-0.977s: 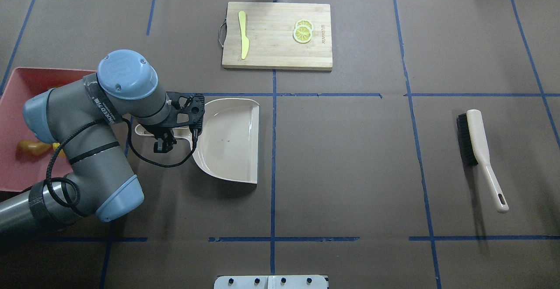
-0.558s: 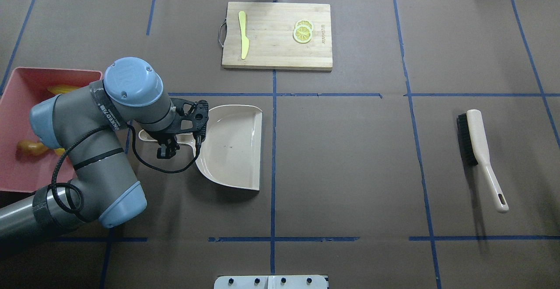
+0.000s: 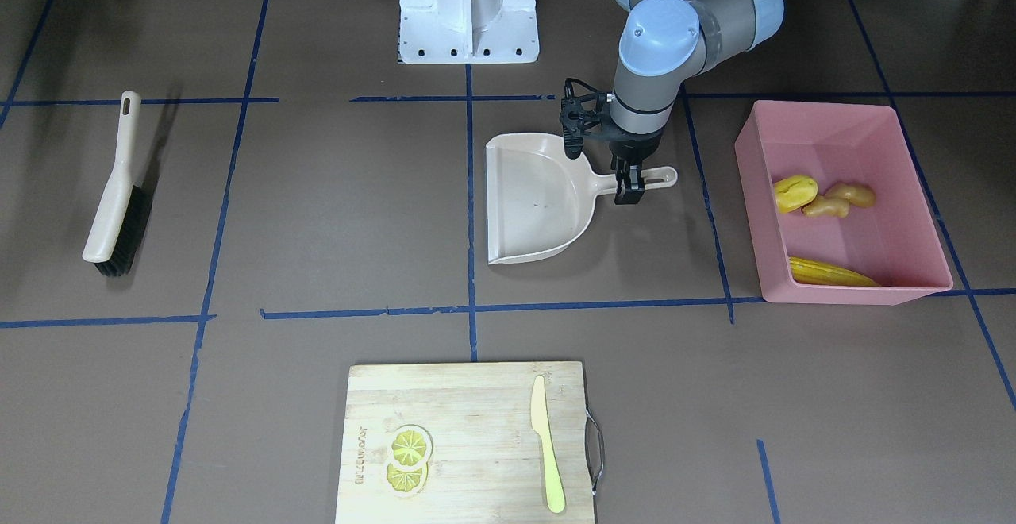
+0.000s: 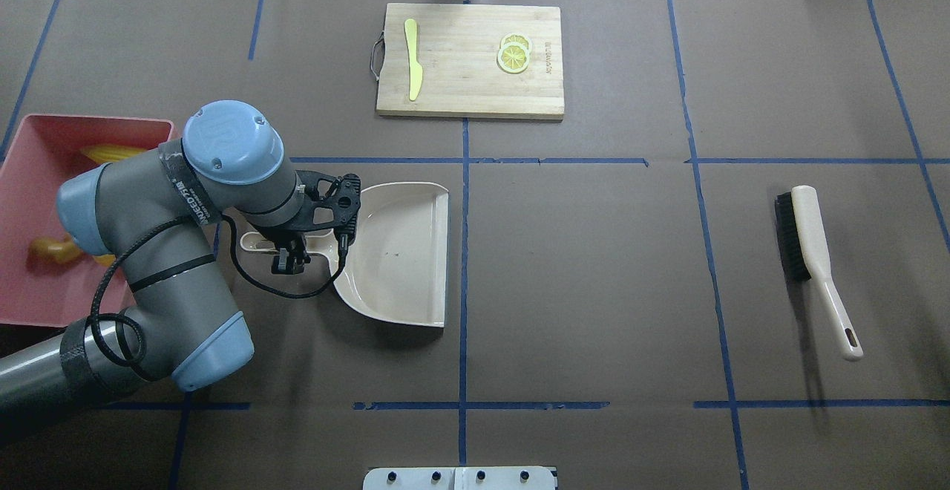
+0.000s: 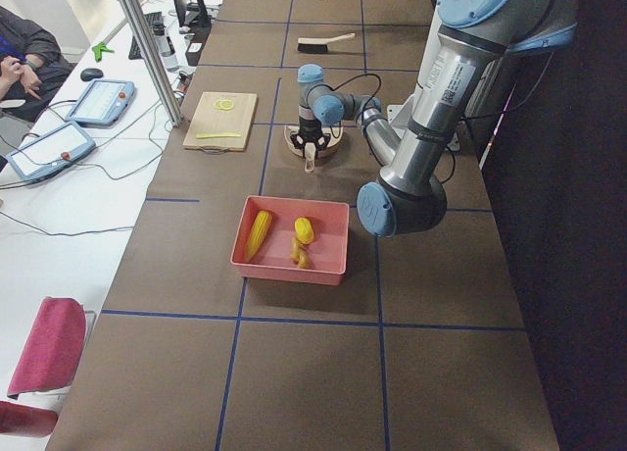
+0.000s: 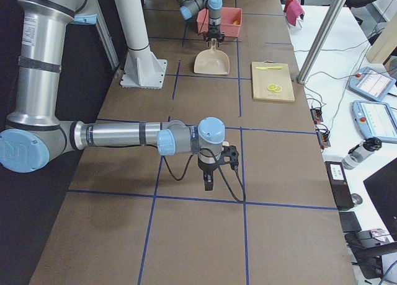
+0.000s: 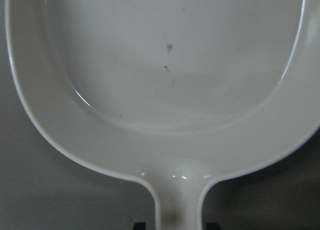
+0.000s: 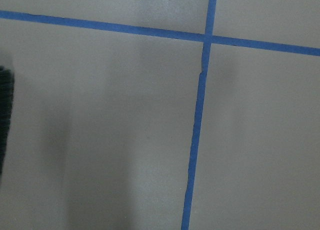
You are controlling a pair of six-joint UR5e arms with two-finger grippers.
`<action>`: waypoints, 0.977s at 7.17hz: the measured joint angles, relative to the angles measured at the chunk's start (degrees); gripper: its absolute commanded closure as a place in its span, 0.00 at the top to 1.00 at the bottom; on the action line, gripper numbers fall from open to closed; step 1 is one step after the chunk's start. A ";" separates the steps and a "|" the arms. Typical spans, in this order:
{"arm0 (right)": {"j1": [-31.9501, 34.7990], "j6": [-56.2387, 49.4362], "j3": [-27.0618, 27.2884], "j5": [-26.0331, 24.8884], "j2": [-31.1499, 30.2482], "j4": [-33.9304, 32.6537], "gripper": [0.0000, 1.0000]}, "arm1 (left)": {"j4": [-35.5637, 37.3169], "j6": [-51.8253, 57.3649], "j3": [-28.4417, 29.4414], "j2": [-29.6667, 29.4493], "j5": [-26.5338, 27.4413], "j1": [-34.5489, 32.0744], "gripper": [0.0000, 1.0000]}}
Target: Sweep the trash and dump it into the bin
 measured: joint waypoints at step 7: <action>0.00 -0.04 0.19 -0.09 0.87 0.18 1.00 | 6.62 -9.51 -4.55 0.25 -0.15 -10.29 1.00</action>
